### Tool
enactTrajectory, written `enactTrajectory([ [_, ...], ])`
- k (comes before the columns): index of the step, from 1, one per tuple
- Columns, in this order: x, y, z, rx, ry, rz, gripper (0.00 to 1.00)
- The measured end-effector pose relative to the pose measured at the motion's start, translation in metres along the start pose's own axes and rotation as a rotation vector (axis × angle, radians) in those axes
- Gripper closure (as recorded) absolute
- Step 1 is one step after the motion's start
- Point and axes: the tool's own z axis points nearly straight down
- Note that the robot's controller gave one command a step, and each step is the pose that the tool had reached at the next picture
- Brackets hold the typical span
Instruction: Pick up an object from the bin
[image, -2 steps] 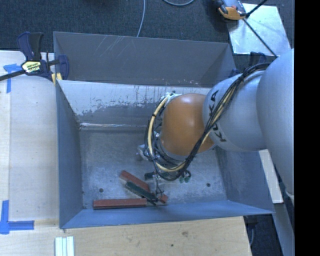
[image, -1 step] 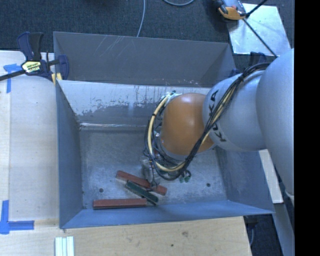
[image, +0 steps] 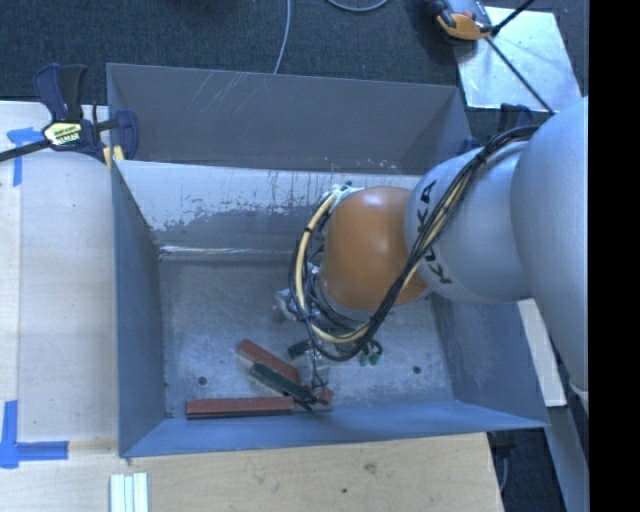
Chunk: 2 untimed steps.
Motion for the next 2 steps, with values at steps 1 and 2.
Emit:
enactTrajectory([
  [1,-0.0003,0.0003,-0.0011,-0.001,0.0,0.0,1.0],
  [2,-0.0003,0.0003,-0.0011,-0.001,0.0,0.0,1.0],
])
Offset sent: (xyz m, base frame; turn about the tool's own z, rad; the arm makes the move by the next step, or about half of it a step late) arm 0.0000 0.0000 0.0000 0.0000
